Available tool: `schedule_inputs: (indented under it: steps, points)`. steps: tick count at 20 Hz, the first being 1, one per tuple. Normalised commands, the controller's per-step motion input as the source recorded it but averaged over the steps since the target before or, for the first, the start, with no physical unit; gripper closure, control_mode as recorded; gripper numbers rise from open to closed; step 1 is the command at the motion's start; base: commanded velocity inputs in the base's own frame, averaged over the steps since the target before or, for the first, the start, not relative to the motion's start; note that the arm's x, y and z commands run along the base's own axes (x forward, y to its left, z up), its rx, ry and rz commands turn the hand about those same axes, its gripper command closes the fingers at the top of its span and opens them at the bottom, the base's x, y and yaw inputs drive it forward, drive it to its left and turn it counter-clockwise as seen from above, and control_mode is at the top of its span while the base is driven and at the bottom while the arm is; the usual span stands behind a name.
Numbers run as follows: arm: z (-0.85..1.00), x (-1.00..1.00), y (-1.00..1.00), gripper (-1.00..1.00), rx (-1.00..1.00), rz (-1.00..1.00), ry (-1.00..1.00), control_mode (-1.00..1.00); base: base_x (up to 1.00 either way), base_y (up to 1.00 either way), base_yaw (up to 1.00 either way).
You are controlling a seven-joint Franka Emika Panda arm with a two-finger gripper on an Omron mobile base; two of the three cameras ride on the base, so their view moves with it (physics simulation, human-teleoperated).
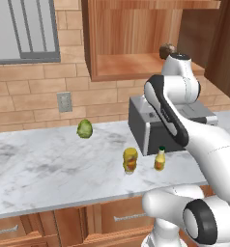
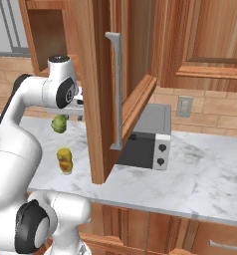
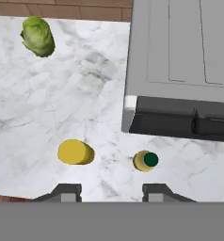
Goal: Pick the mustard and mustard from the counter and place them in the cabinet.
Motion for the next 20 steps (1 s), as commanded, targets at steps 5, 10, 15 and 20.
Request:
schedule_inputs:
  steps: [5,10,15,20]
  points:
    - [-0.05,-0.2,0.0,-1.0,0.0,0.0,0.0,-1.0,0.0,0.0,0.0]
    - [-0.13,-0.51,0.0,-1.0,0.0,0.0,-0.06,-1.0,0.0,0.0,0.0]
    - [-0.2,-0.58,-0.01,-1.0,0.0,0.0,-0.11,-1.0,0.0,0.0,0.0]
    - [-0.22,-0.52,-0.05,-1.0,0.0,0.01,-0.12,-1.0,0.0,0.0,0.0]
